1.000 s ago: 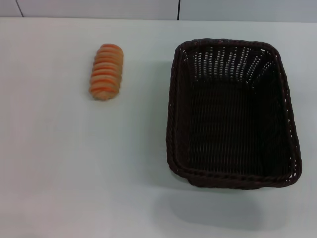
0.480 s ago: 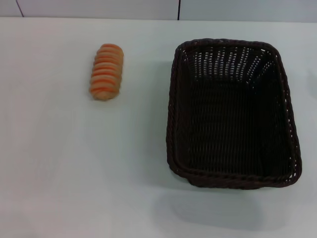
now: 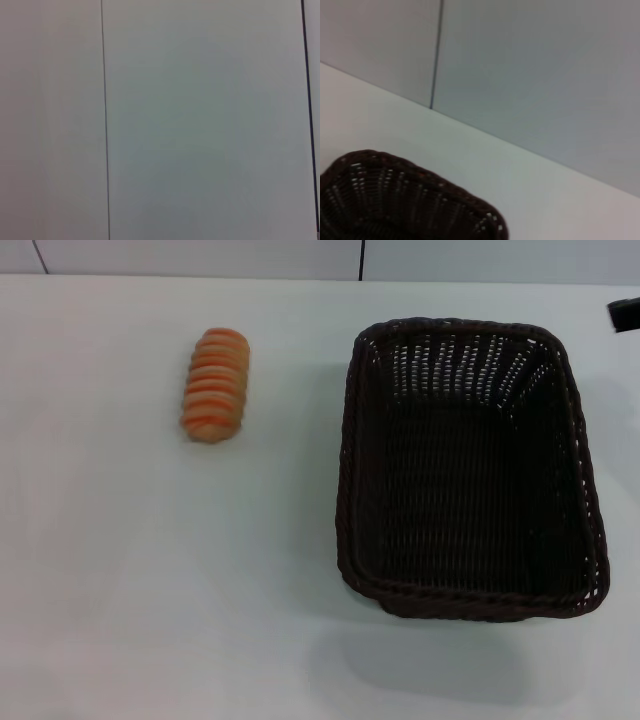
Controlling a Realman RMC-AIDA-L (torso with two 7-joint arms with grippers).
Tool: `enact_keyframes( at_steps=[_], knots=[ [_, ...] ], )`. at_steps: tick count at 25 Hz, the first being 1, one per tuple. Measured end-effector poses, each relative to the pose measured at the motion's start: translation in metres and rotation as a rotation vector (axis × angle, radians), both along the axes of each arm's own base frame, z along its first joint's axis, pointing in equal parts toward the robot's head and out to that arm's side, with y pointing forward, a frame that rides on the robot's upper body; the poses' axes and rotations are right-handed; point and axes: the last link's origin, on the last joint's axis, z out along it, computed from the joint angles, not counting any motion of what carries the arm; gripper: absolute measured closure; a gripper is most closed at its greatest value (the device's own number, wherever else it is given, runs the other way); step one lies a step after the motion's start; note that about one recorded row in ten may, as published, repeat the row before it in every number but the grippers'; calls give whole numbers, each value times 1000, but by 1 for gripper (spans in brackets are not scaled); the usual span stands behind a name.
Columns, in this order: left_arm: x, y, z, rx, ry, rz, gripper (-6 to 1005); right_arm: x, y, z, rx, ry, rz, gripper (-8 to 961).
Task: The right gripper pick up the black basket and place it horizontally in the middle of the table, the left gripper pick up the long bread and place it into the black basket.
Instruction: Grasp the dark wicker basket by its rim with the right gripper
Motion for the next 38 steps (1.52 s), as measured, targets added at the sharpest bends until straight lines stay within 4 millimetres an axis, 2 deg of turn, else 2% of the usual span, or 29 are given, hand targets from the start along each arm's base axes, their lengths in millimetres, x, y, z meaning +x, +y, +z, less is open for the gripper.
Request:
enact_keyframes(
  at_steps=[10,17,26,38],
  knots=[
    [-2,2,2,-2,6,2,141,-5,-5,-29,-52,44,-112,179],
    [-7,5,6,-2,17,12,141,-4,-15,-41,-52,75,-200,180],
    [-13,10,9,7,25,19,141,13,-18,-50,-44,94,-282,183],
    [-16,13,8,4,27,23,142,25,-16,-61,-46,109,-302,184]
  ],
)
